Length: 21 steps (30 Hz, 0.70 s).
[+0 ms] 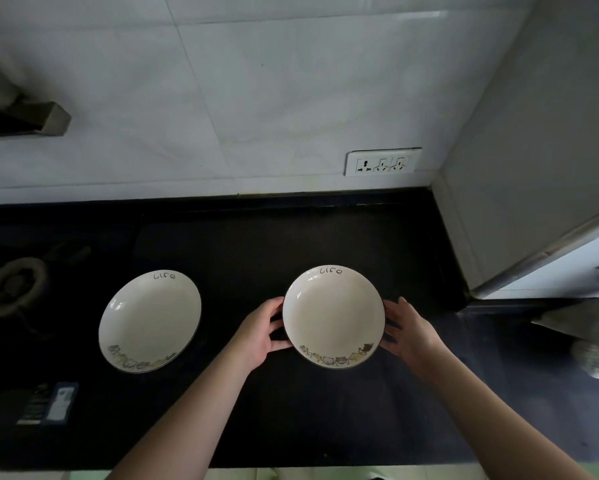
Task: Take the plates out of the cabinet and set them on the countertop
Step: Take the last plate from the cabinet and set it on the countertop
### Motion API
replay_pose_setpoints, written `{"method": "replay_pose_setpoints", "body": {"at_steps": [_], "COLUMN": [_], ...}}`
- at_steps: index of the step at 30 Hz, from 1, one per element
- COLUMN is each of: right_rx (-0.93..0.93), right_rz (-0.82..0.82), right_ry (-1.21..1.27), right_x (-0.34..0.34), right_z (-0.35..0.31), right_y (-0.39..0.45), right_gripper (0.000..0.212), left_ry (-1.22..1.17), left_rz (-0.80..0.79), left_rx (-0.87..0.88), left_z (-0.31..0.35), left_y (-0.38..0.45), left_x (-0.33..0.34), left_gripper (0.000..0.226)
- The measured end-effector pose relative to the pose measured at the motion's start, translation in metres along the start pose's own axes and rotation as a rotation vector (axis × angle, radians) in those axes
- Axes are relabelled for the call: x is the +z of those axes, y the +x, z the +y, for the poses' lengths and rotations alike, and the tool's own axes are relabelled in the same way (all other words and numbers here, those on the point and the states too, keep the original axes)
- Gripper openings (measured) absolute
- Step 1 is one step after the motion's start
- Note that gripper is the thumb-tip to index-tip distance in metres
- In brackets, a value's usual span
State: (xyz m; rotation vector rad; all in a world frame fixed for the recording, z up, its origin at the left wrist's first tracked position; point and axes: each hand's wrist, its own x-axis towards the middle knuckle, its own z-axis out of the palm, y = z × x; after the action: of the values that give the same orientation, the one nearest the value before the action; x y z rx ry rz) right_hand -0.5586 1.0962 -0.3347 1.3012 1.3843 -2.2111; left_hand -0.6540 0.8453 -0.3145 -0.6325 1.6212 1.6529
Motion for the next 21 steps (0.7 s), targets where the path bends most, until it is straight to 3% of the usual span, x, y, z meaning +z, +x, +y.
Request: {"method": "replay_pose_setpoints", "body": {"at_steps": [4, 11, 21], "right_rx": [-0.043, -0.058, -0.056], "right_rz": [0.107, 0.028, 0.116], "right_ry": [-0.046, -0.028, -0.051], "right_x": [0.0, -0.003, 0.007], "right_z": [0.001, 0.009, 0.006], "right_y": [0.001, -0.003, 0.003], "right_gripper": [0.049, 0.047, 0.041], "left_ry": [0.022, 0.037, 0.086], "left_rz": [0.106, 0.039, 0.049], "left_rx": [0.012, 0.046, 0.061], "left_z": [-0.001, -0.008, -0.003], "left_y": [0.0, -0.003, -0.001], "left_x": [0.0, 0.001, 0.005], "left_gripper": [0.042, 0.038, 0.033]}}
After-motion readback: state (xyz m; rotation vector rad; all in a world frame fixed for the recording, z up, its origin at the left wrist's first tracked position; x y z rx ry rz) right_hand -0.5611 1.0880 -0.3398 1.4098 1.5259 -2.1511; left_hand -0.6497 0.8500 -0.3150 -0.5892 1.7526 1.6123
